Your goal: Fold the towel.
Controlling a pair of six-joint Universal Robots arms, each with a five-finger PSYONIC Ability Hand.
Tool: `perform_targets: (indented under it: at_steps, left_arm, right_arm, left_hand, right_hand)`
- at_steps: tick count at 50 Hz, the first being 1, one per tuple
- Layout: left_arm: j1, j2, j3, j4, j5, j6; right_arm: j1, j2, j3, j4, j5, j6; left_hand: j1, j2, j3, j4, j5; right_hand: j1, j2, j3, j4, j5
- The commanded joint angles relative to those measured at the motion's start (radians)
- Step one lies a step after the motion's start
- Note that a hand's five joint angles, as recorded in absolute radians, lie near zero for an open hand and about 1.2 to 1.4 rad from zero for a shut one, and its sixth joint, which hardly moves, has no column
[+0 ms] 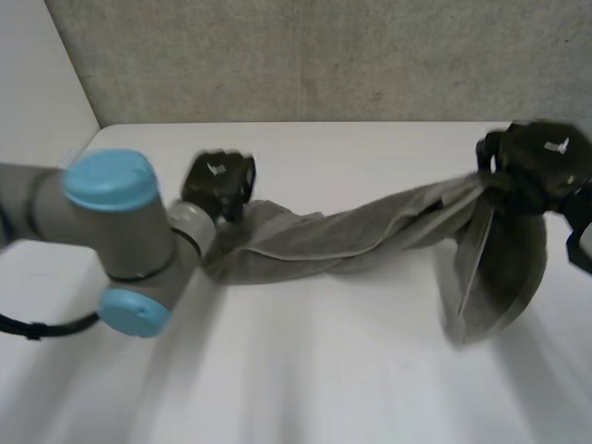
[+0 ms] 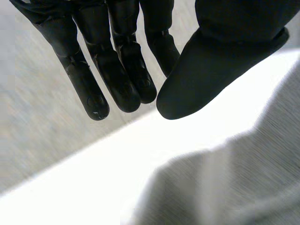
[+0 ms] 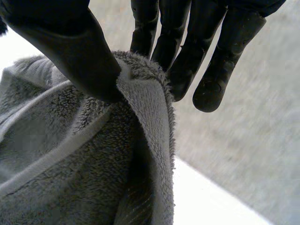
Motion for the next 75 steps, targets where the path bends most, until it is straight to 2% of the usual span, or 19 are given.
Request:
perform_targets:
  at_steps: [1, 4, 6, 11, 17, 19, 20, 22, 33, 38, 45, 50, 64, 66, 67, 69, 70, 71, 75]
  left_arm:
    - [0.037, 0.295, -0.058, 0.002, 0.002, -0.004]
    - [0.040, 0.418, -0.076, 0.002, -0.001, -0.006]
    - [0.044, 0.500, -0.097, 0.000, 0.000, -0.006]
    - [0.040, 0.545, -0.166, -0.002, 0.000, -0.006]
    - [0.031, 0.522, -0.262, 0.008, 0.006, -0.006]
    - [0.009, 0.429, -0.300, 0.020, 0.020, -0.009]
    - [0.009, 0.429, -0.300, 0.020, 0.020, -0.009]
    - [-0.050, 0.305, -0.286, 0.026, 0.044, -0.019]
    - [-0.141, -0.057, -0.103, 0.021, 0.058, -0.101]
    - [-0.173, -0.153, -0.021, 0.021, 0.060, -0.113]
    - [-0.190, -0.222, 0.045, 0.023, 0.088, -0.116]
    - [-0.204, -0.246, 0.054, 0.026, 0.140, -0.119]
    - [-0.206, -0.285, 0.097, 0.028, 0.140, -0.133]
    - [-0.207, -0.291, 0.108, 0.028, 0.141, -0.153]
    - [-0.207, -0.291, 0.108, 0.028, 0.141, -0.153]
    - [-0.209, -0.292, 0.117, 0.029, 0.141, -0.179]
    - [-0.209, -0.292, 0.117, 0.029, 0.141, -0.179]
    - [-0.206, -0.291, 0.117, 0.034, 0.137, -0.188]
    - [-0.196, -0.271, 0.114, 0.041, 0.105, -0.188]
  right_arm:
    - [-0.005, -0.117, -0.088, 0.012, -0.004, 0.134]
    - [-0.005, -0.140, -0.156, 0.067, -0.033, 0.255]
    - [-0.015, -0.139, -0.238, 0.181, -0.088, 0.331]
    - [-0.031, -0.107, -0.277, 0.280, -0.154, 0.333]
    - [-0.031, -0.088, -0.226, 0.271, -0.162, 0.289]
    - [-0.022, -0.088, -0.196, 0.269, -0.160, 0.260]
    - [-0.022, -0.088, -0.196, 0.269, -0.160, 0.259]
    - [-0.015, -0.090, -0.176, 0.269, -0.162, 0.236]
    - [-0.005, -0.130, -0.145, 0.271, -0.163, 0.230]
    - [-0.008, -0.163, -0.127, 0.271, -0.165, 0.236]
    - [-0.009, -0.205, -0.111, 0.268, -0.163, 0.259]
    - [-0.015, -0.275, -0.110, 0.220, -0.162, 0.360]
    - [-0.046, -0.387, -0.093, 0.179, -0.179, 0.477]
    - [-0.046, -0.406, -0.088, 0.177, -0.179, 0.480]
    - [-0.046, -0.406, -0.088, 0.177, -0.179, 0.480]
    - [-0.046, -0.410, -0.082, 0.177, -0.179, 0.480]
    - [-0.046, -0.410, -0.082, 0.177, -0.179, 0.480]
    - [-0.046, -0.410, -0.079, 0.174, -0.177, 0.480]
    - [-0.049, -0.398, -0.078, 0.167, -0.176, 0.479]
  left_hand:
    - [0.218, 0.180, 0.181, 0.179, 0.202]
    - [0.218, 0.180, 0.181, 0.179, 0.202]
    - [0.218, 0.180, 0.181, 0.179, 0.202]
    - [0.218, 0.180, 0.181, 0.179, 0.202]
    - [0.198, 0.160, 0.161, 0.159, 0.181]
    - [-0.243, -0.281, -0.280, -0.282, -0.260]
    - [-0.245, -0.283, -0.282, -0.284, -0.262]
    - [-0.591, -0.628, -0.627, -0.629, -0.607]
    - [-0.753, -0.791, -0.790, -0.792, -0.770]
    - [-0.768, -0.806, -0.805, -0.807, -0.784]
    - [-0.765, -0.803, -0.802, -0.804, -0.782]
    - [-0.753, -0.791, -0.790, -0.792, -0.770]
    - [-0.651, -0.688, -0.687, -0.689, -0.667]
    - [-0.470, -0.507, -0.506, -0.509, -0.486]
    - [-0.469, -0.506, -0.505, -0.507, -0.485]
    - [0.010, -0.027, -0.026, -0.028, -0.006]
    - [0.013, -0.025, -0.024, -0.026, -0.004]
    - [0.216, 0.178, 0.179, 0.177, 0.200]
    - [0.218, 0.180, 0.181, 0.179, 0.202]
  right_hand:
    - [0.110, 0.081, 0.073, 0.065, 0.096]
    - [0.110, 0.081, 0.073, 0.065, 0.096]
    - [0.110, 0.081, 0.073, 0.065, 0.096]
    - [0.110, 0.081, 0.073, 0.065, 0.096]
    - [0.110, 0.081, 0.073, 0.065, 0.096]
    - [0.110, 0.081, 0.073, 0.065, 0.096]
    - [0.110, 0.081, 0.073, 0.065, 0.096]
    - [0.110, 0.081, 0.073, 0.065, 0.096]
    - [0.110, 0.081, 0.073, 0.065, 0.096]
    - [0.110, 0.081, 0.073, 0.065, 0.096]
    - [0.110, 0.081, 0.073, 0.065, 0.096]
    - [0.110, 0.081, 0.073, 0.065, 0.096]
    - [0.110, 0.081, 0.073, 0.065, 0.096]
    - [0.110, 0.081, 0.073, 0.065, 0.096]
    - [0.110, 0.081, 0.073, 0.065, 0.096]
    - [0.110, 0.081, 0.073, 0.065, 0.096]
    - [0.110, 0.081, 0.073, 0.065, 0.096]
    - [0.110, 0.081, 0.073, 0.065, 0.096]
    - [0.110, 0.081, 0.073, 0.065, 0.096]
